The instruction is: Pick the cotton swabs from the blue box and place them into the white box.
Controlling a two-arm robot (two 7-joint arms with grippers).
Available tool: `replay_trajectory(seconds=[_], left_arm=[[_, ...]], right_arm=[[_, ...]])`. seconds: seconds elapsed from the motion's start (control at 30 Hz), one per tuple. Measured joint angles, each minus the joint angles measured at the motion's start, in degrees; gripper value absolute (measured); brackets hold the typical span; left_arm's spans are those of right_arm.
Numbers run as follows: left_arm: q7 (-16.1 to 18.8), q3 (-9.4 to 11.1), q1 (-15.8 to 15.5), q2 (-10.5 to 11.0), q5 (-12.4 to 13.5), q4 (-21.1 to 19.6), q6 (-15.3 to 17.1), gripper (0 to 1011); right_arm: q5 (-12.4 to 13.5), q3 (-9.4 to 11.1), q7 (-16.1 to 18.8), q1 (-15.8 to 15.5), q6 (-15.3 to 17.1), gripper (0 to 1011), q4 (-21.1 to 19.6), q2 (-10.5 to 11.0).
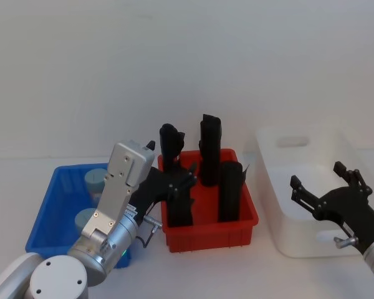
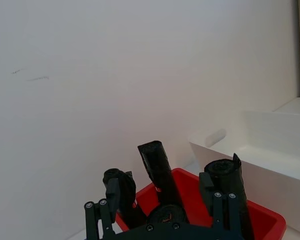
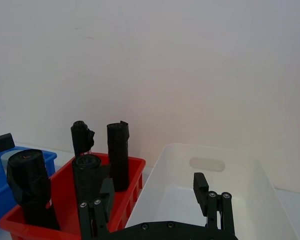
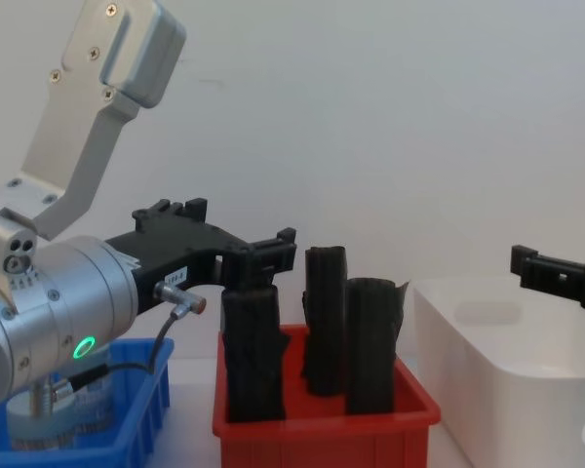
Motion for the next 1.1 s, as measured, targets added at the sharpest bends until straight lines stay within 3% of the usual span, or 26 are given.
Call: replay_trajectory(seconds=[1.1], left_arm=[[0.0,0.0,0.0,0.0,0.0,0.0,0.0,1003]], right_arm=[[0.0,0.0,0.0,0.0,0.0,1001,0.0,0.0]])
